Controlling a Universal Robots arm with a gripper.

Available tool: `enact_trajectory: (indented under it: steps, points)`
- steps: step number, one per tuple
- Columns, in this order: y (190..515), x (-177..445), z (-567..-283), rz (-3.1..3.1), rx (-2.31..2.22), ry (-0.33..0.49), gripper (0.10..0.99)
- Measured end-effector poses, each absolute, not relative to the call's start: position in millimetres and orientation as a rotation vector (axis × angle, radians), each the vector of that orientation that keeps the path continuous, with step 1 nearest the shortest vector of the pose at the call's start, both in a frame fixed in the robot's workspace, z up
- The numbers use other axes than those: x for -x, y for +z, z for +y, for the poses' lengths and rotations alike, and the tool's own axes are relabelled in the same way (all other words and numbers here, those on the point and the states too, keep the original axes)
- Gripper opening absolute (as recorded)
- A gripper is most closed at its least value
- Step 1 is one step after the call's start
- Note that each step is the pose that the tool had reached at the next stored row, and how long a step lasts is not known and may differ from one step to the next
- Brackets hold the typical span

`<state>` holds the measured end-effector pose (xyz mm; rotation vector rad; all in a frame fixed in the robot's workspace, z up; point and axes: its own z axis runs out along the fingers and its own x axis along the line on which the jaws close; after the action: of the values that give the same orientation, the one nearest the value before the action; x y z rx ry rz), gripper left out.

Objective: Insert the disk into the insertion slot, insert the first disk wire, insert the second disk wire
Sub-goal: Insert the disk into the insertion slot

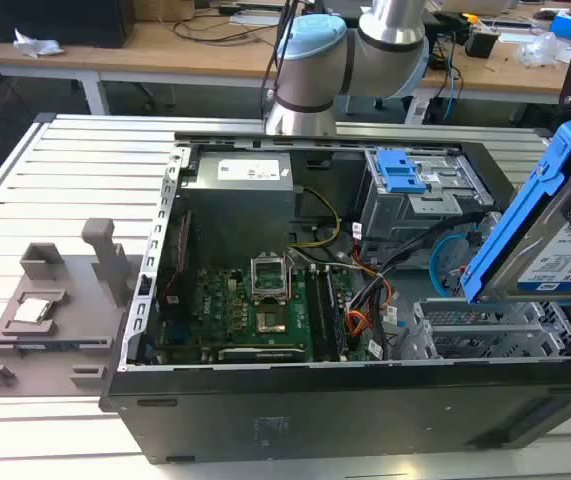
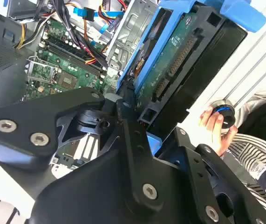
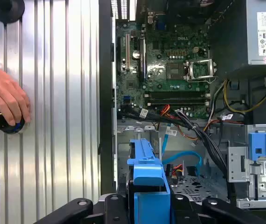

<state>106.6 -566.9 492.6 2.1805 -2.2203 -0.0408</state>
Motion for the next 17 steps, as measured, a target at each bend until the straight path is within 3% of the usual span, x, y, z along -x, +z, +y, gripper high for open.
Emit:
enact_trajectory:
  steps: [17]
  points:
    - [444,-104,-563,-2.22,-2.18,-0.04,0.365]
